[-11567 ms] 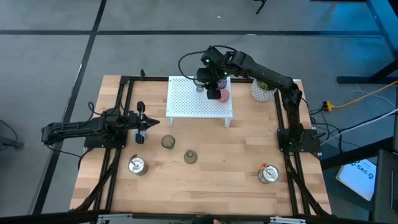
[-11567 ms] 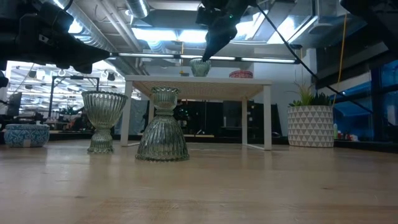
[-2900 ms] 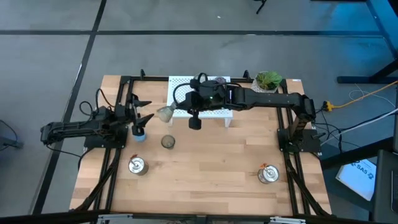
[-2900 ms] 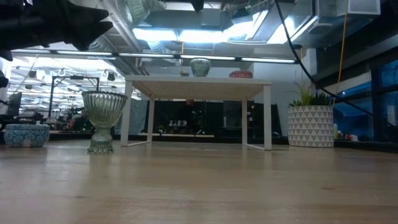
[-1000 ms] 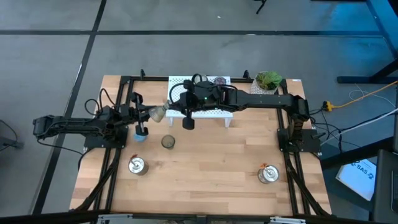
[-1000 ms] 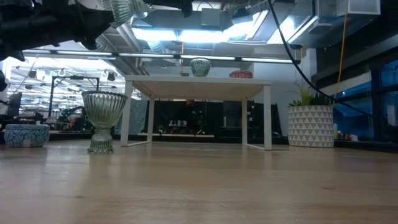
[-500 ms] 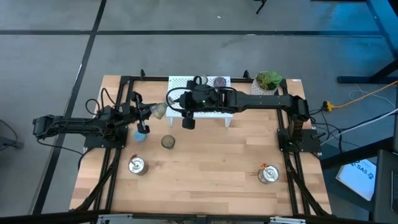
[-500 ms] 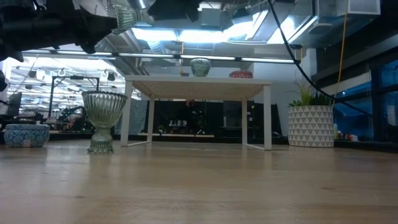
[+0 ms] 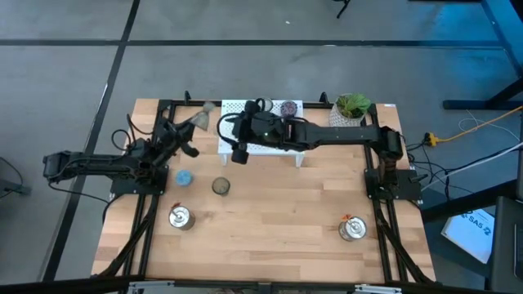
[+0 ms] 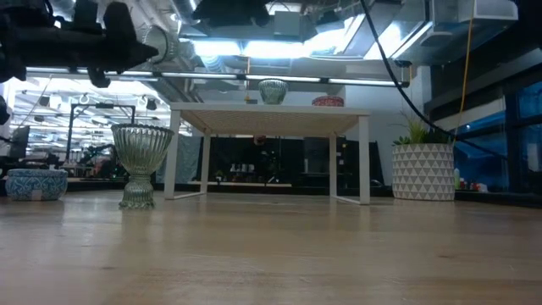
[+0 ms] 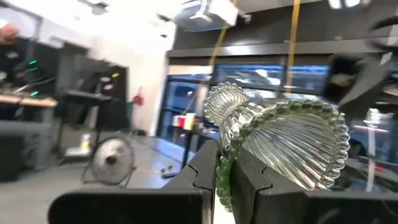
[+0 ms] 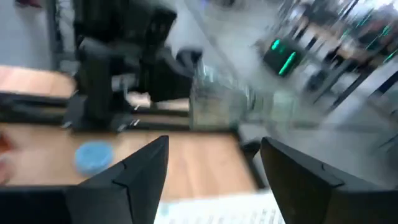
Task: Pick & Place candle stick holders
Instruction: Put the right green glass candle holder on the shelf aligned with the other glass candle holder
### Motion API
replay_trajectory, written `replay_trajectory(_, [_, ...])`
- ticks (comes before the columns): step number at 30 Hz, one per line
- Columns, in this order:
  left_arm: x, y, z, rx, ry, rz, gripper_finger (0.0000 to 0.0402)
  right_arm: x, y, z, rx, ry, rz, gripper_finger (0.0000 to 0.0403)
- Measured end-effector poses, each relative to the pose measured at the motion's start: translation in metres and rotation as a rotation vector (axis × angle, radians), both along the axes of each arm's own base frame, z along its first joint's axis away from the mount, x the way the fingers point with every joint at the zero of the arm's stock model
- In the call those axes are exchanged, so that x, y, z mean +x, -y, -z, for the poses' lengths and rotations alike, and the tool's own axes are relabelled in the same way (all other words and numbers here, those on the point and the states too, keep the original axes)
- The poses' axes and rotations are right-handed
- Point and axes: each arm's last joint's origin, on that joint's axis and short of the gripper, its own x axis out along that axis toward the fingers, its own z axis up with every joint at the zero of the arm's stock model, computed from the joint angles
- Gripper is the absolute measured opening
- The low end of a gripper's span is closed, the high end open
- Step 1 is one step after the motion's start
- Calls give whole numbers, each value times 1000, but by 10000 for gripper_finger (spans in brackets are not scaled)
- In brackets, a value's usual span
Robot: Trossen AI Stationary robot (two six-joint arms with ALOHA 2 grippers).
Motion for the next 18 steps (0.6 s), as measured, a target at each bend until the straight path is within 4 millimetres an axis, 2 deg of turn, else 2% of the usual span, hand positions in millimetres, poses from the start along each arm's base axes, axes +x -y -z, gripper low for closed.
replay_trajectory(5, [1,-2,1,-36,-5,-62,14,23,-10,23,-147,50,61,254])
replay_trajectory(10, [9,-3,-2,-45,-42,-67,14,42,-12,40,-215,161,82,254])
replay_trajectory(13, [15,-5,-2,-50,-76,-68,14,47,-12,49,-235,179,140,254])
replay_trajectory(18, [23,-7,-5,-69,-108,-108,14,47,-10,51,-238,164,204,254])
